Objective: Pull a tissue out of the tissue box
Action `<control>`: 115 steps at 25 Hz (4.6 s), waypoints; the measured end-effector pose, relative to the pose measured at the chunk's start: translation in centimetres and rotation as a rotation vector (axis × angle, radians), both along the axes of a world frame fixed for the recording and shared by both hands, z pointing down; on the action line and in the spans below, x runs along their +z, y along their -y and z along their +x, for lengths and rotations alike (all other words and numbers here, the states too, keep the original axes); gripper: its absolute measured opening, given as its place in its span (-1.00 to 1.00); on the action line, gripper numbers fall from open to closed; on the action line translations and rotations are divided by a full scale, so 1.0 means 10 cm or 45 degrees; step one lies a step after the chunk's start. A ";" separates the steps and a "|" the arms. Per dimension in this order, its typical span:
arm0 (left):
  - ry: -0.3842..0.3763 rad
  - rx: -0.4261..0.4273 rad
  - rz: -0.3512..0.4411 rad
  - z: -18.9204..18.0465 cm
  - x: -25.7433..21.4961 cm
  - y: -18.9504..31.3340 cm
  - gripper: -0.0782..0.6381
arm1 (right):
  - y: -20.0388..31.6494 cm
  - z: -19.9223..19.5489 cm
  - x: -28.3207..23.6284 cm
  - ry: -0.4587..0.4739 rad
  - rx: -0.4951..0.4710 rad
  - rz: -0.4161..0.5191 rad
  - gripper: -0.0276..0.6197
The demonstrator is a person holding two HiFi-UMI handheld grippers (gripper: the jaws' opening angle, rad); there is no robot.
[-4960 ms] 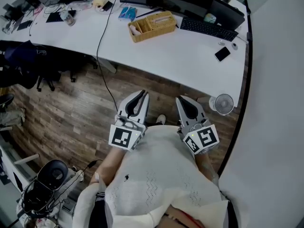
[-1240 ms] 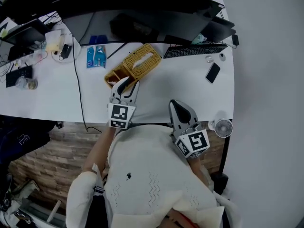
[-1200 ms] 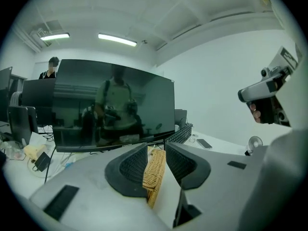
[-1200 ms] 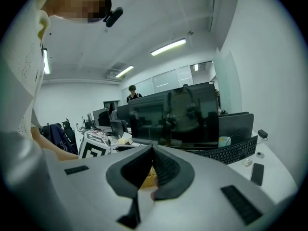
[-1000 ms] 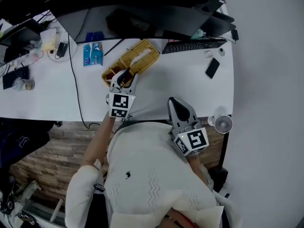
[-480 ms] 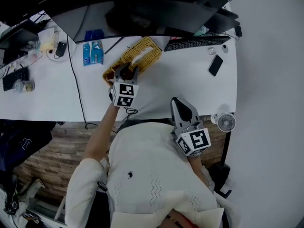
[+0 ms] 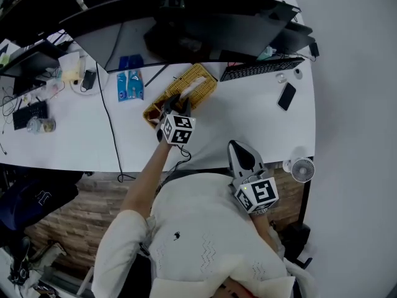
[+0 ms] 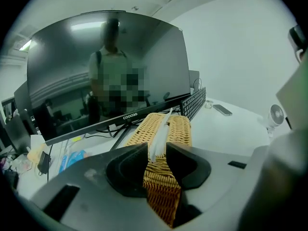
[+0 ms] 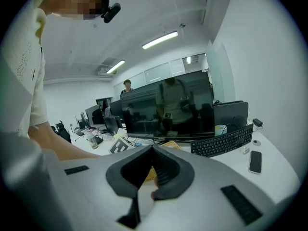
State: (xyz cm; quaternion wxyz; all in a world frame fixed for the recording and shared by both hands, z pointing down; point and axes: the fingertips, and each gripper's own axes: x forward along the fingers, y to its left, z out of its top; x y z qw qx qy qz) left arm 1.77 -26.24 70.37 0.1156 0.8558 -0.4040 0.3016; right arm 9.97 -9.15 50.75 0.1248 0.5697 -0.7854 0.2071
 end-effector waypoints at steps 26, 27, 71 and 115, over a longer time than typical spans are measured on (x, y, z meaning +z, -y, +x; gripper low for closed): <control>-0.008 -0.086 -0.013 -0.08 -0.02 0.02 -0.74 | 0.03 0.04 0.03 0.020 -0.039 0.031 -0.91; -0.008 -0.087 -0.012 -0.08 -0.03 0.02 -0.74 | 0.03 0.04 0.03 0.021 -0.039 0.032 -0.91; -0.108 -0.080 0.059 -0.08 -0.44 -0.32 -0.74 | -0.08 -0.05 -0.03 0.019 -0.078 0.099 -0.91; -0.405 -0.121 0.257 -0.43 -1.70 -0.94 -0.74 | -0.08 -0.10 -0.06 0.021 -0.137 0.126 -0.91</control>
